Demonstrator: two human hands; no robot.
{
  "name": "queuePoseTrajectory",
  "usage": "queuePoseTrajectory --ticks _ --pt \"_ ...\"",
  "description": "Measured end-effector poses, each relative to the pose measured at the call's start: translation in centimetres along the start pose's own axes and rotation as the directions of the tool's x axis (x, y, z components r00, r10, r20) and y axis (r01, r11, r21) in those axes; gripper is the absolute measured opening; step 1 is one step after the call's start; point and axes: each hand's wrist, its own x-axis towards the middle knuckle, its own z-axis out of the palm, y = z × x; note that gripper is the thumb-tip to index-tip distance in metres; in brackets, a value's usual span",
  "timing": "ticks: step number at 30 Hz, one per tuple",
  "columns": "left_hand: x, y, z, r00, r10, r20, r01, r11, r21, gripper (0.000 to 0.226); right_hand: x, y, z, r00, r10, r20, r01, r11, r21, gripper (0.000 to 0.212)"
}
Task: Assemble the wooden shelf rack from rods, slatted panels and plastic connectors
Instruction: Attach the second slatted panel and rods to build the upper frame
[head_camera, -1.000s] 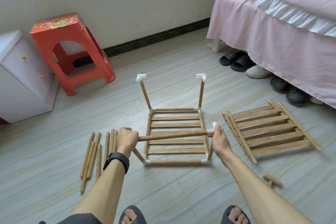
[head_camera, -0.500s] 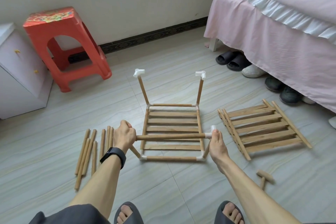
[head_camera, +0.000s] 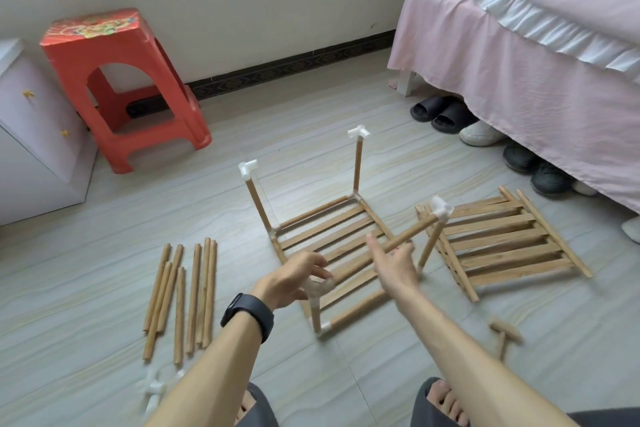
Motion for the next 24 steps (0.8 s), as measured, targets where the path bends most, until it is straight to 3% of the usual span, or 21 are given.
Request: queuePoseTrajectory --ticks 2,4,5,7,9,11,12,15,20,24 --pt "0.5 0.8 0.8 1.0 0.013 0.02 -0.014 1.0 0.014 0.027 -1.5 0.4 1.3 1.0 -0.024 0.014 0.026 0.993 -0.113 0.101" --pt "1.1 1.8 -0.1 0.976 0.165 -0.139 -0.13 0.964 0.231 0.036 -2.0 0.6 1.9 0.999 -0.024 0.049 0.029 0.994 -0.105 0.069" --pt "1.3 2.3 -1.2 0.924 0.283 -0.258 -0.163 0.901 0.403 0.04 -1.7 0.3 1.5 0.997 -0.002 0.08 0.007 0.998 -0.069 0.055" --pt "1.3 2.9 -4.2 0.742 0.512 -0.432 -0.09 0.715 0.694 0.046 -0.5 -0.8 -0.4 0.995 0.033 0.094 -0.025 0.996 -0.087 0.042" --pt "1.2 2.7 -7.0 0.63 0.609 -0.483 0.053 0.586 0.808 0.056 0.9 -1.8 -2.9 0.998 -0.001 0.06 0.015 0.972 -0.233 0.044" --pt "1.2 1.8 -9.0 0.645 0.574 -0.505 0.151 0.552 0.82 0.068 1.5 -2.0 -4.6 0.996 -0.092 0.011 0.088 0.903 -0.419 0.056" --pt "1.2 1.2 -9.5 0.67 0.538 -0.512 0.177 0.554 0.813 0.072 1.3 -1.8 -4.9 0.992 -0.126 0.005 0.116 0.894 -0.432 0.06" --pt "1.3 -0.7 -9.6 0.74 0.467 -0.483 0.185 0.551 0.814 0.074 -0.5 0.1 -4.3 0.992 -0.125 -0.001 0.121 0.966 -0.226 0.055" --pt "0.6 -1.1 -8.8 0.677 0.509 -0.532 0.191 0.577 0.794 0.063 -3.6 3.8 -2.3 0.975 -0.209 -0.076 0.183 0.948 -0.26 0.052" --pt "-0.1 -0.9 -8.5 0.696 0.494 -0.521 0.239 0.525 0.817 0.065 -3.7 3.7 -2.4 0.965 -0.249 -0.078 0.212 0.923 -0.32 0.062"
